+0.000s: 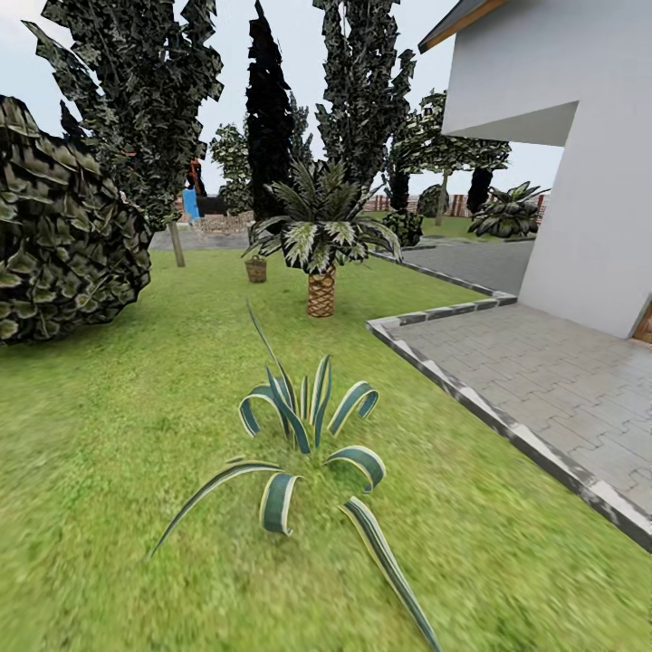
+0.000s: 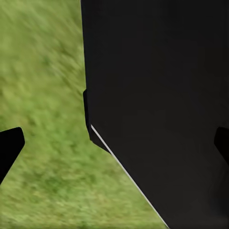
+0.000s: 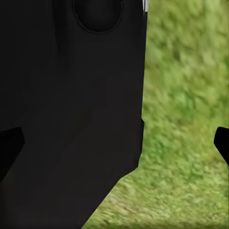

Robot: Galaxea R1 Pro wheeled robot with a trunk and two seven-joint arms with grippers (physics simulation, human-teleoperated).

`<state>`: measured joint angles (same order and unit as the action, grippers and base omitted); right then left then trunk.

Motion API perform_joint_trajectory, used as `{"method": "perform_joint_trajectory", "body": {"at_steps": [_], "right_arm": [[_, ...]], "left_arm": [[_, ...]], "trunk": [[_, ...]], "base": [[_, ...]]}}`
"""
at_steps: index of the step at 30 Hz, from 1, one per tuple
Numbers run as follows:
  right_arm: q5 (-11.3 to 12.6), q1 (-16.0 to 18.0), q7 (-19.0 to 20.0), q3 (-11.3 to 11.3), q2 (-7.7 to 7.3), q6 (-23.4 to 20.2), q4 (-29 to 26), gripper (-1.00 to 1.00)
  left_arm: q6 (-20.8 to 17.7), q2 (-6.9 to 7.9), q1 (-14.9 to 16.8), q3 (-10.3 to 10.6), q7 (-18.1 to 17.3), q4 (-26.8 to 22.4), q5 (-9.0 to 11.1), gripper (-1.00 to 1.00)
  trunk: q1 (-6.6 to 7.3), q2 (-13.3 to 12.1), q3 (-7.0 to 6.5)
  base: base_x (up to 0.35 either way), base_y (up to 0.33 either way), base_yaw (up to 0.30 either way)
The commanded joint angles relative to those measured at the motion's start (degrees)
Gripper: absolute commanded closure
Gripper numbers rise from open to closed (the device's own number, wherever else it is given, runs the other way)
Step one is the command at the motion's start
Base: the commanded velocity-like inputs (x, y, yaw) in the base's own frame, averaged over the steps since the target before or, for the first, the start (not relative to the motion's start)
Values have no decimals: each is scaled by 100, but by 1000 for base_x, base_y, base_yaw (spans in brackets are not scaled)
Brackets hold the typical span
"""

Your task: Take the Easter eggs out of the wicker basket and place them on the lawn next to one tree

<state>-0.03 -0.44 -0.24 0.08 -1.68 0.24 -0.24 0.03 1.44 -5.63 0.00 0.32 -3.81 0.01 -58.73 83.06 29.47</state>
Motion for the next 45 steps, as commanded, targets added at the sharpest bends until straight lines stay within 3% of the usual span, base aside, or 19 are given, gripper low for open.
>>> {"method": "perform_joint_trajectory", "body": {"at_steps": [1, 18, 36, 45], "right_arm": [[-1, 0, -2, 1, 0, 2, -2, -100], [3, 0, -2, 1, -2, 2, -2, -100], [3, -1, -2, 1, -7, 2, -2, -100], [3, -2, -2, -7, -8, 2, -2, -100]], "left_arm": [[3, 3, -6, 1, 3, -13, -6, -100], [-1, 5, -1, 0, 4, -13, -18, -100], [-20, -3, -6, 8, -5, -5, -27, -100], [-20, -3, -4, 7, -5, -5, -27, -100]], "trunk": [[0, 2, 3], [0, 2, 3], [0, 2, 3], [0, 2, 3]], "base": [[160, 0, -1], [91, 8, 0], [152, 268, -3], [-38, 189, -239]]}}
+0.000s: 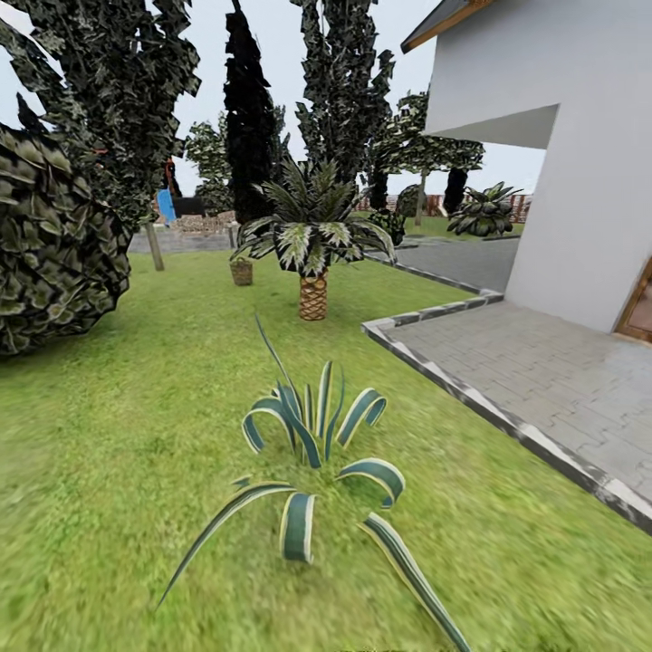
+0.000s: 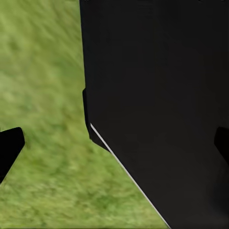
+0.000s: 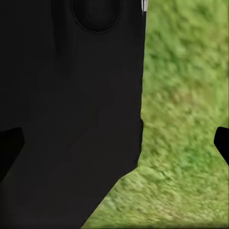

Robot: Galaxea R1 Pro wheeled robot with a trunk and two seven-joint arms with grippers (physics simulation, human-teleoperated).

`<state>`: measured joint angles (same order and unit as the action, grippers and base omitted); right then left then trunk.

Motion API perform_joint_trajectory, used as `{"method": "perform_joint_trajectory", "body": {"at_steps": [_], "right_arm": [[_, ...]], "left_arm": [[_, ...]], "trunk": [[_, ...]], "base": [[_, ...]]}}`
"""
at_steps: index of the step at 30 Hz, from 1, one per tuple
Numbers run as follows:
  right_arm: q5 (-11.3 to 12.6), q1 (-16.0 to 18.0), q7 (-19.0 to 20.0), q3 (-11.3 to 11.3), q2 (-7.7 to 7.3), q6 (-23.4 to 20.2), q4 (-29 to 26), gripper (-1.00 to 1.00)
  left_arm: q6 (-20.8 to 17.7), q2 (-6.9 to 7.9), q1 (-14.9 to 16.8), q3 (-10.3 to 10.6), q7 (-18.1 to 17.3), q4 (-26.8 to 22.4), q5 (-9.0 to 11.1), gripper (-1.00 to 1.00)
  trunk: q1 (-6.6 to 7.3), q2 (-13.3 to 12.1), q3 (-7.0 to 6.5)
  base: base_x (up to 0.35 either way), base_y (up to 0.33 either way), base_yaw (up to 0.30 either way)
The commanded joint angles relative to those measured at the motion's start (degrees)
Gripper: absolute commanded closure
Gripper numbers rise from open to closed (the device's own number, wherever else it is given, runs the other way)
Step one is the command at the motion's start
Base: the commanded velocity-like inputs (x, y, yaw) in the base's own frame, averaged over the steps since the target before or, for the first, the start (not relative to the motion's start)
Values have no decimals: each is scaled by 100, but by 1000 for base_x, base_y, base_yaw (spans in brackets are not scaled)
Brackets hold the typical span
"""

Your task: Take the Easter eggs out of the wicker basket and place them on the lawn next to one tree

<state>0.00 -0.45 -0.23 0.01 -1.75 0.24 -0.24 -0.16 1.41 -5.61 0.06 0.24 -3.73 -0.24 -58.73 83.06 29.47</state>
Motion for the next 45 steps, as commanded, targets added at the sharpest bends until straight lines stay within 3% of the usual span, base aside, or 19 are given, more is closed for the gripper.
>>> {"method": "perform_joint_trajectory", "body": {"at_steps": [1, 8, 21, 38, 42, 45], "right_arm": [[0, 1, -3, -3, 0, 2, -2, -100], [22, 0, -3, -24, 0, -4, -2, -100], [1, 0, -3, -11, 0, 0, -2, -100], [0, 0, 0, 0, 0, 4, -2, -100], [-13, -7, 41, 47, -130, 20, -14, -100], [-15, -7, 36, 38, -136, 30, -18, -100]], "left_arm": [[-2, 0, -6, 0, 2, -14, -3, -100], [5, -1, -6, -5, 4, -14, -3, -100], [-1, 4, -8, -6, 5, -13, 7, -100], [16, 1, -7, -6, 11, -21, 6, -100], [33, 131, -10, 12, -15, -32, 0, -100], [33, 165, -10, 12, -15, -31, -4, -100]], "trunk": [[0, 2, 3], [0, 2, 3], [0, 2, 3], [0, 2, 12], [0, 2, 12], [0, 2, 12]], "base": [[-33, 78, -282], [-48, 21, -157], [-271, 143, -5], [-12, 8, -72], [0, 0, 0], [0, 0, 0]]}}
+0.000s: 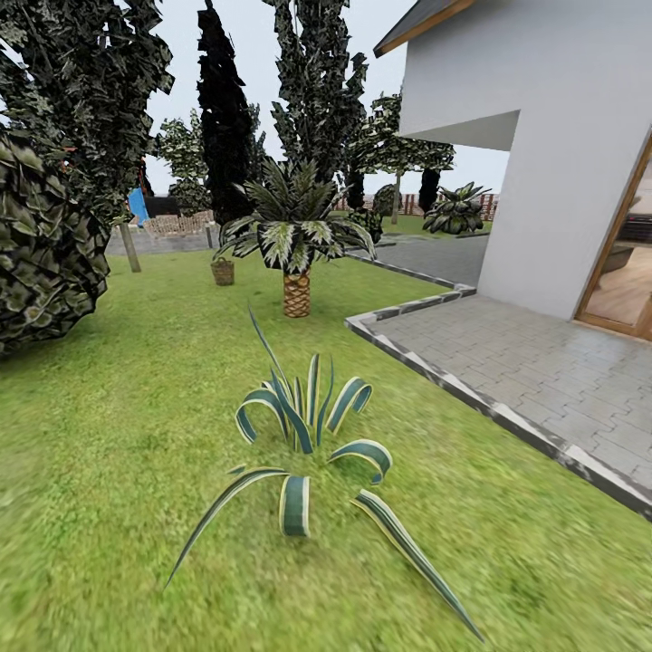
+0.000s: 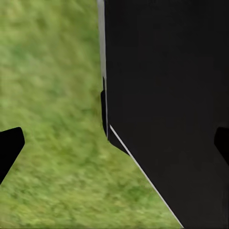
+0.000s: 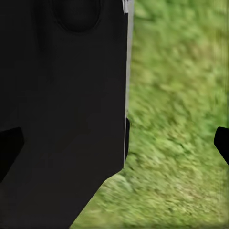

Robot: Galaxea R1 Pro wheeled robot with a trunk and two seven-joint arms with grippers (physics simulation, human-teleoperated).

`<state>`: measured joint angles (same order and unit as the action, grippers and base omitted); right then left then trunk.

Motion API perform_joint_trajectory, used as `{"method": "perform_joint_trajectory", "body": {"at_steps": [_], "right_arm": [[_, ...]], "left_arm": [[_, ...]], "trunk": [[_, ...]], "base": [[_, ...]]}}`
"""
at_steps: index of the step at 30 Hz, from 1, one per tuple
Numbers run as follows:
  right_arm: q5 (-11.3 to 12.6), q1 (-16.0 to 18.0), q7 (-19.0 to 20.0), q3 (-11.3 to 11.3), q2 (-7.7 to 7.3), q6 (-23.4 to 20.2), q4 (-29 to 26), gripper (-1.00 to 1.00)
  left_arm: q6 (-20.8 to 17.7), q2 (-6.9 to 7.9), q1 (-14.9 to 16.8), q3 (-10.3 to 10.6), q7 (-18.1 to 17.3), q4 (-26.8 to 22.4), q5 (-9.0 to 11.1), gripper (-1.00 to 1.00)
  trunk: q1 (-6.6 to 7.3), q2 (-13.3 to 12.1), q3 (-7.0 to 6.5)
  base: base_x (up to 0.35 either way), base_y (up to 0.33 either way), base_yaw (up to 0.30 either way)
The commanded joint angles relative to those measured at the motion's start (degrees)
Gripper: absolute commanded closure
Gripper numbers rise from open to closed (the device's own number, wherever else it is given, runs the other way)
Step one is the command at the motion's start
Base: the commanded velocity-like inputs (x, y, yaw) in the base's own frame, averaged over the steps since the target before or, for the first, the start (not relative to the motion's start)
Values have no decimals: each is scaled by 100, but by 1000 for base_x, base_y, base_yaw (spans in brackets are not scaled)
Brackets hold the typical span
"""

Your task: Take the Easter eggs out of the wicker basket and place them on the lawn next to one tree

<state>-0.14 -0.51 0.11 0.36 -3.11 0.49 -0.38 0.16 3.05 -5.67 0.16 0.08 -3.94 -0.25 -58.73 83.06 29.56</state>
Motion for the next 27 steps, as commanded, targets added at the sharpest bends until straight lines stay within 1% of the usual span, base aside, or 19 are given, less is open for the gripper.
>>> {"method": "perform_joint_trajectory", "body": {"at_steps": [1, 14, 17, 27], "right_arm": [[-2, -1, 0, -2, 14, 8, -5, -100], [-4, -1, -2, 6, 46, 13, -5, -100], [-4, -1, -2, 7, 47, 13, -2, -100], [4, -2, -11, -1, 55, 20, -3, -100]], "left_arm": [[2, 1, -4, 2, 1, -11, -2, -100], [2, 11, -4, -7, 1, -11, -1, -100], [-11, 11, -4, -7, -4, -6, -1, -100], [-42, 9, -4, 2, -16, -2, -18, -100]], "trunk": [[0, 2, 3], [0, 2, 3], [0, 2, 3], [0, 2, 3]], "base": [[0, 0, 0], [0, 3, 0], [50, 181, 0], [119, 297, -8]]}}
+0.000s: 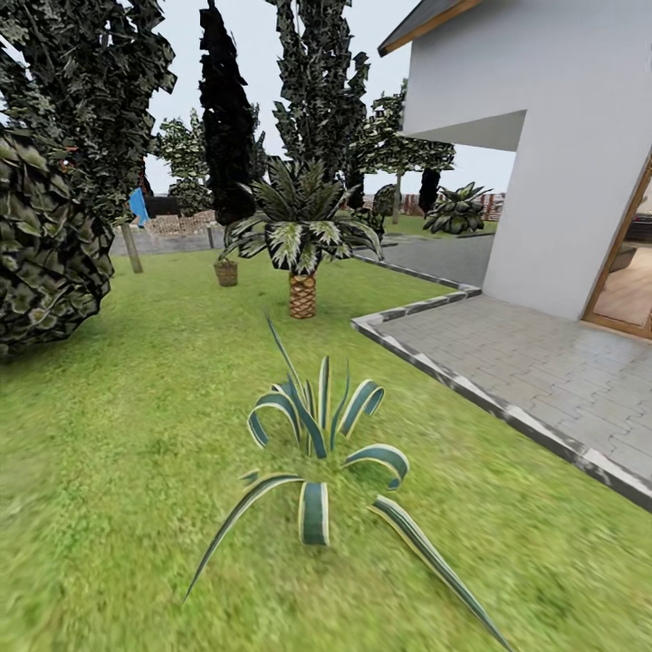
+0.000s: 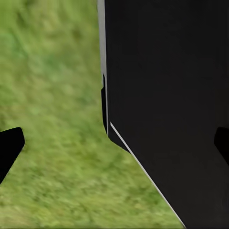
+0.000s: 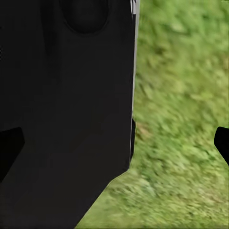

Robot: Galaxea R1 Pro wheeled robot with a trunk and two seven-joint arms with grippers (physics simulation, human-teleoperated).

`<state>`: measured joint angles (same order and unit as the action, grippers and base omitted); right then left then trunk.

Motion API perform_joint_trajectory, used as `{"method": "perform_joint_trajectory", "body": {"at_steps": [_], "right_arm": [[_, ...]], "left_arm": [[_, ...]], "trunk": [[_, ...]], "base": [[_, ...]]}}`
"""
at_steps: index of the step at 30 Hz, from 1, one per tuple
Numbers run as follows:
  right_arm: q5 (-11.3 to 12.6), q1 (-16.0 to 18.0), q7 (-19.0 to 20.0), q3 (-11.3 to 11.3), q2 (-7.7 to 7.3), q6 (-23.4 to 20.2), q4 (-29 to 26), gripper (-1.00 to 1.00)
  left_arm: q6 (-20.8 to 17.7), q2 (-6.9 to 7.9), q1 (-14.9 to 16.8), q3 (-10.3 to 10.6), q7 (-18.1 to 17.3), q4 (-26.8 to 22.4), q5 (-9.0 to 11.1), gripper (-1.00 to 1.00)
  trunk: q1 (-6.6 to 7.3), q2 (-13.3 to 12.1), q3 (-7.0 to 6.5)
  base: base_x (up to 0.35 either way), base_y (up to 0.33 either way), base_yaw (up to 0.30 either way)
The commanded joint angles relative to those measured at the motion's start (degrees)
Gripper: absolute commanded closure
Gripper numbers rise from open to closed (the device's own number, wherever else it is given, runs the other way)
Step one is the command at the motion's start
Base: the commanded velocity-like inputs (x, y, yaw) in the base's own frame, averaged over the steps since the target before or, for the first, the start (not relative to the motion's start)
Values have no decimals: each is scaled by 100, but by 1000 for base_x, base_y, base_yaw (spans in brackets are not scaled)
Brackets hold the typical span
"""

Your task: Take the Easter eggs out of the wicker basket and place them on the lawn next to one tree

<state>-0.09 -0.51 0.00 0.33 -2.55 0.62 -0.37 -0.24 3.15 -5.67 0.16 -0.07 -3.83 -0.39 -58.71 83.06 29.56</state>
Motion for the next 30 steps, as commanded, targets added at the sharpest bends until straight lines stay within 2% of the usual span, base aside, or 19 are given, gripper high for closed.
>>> {"method": "perform_joint_trajectory", "body": {"at_steps": [1, 13, 30], "right_arm": [[0, -1, 0, 4, -1, 13, -3, -100], [0, -1, 5, 12, 0, 95, 2, -100], [0, -1, 1, 11, 0, 96, 2, -100]], "left_arm": [[-3, 1, -4, 2, -1, -12, -4, -100], [-3, -6, -4, 2, -2, -14, -5, -100], [-3, -7, -4, 2, -2, -12, -5, -100]], "trunk": [[-2, 2, 3], [-2, 2, 3], [-2, 2, 3]], "base": [[125, 305, -152], [125, 304, -251], [125, 283, -28]]}}
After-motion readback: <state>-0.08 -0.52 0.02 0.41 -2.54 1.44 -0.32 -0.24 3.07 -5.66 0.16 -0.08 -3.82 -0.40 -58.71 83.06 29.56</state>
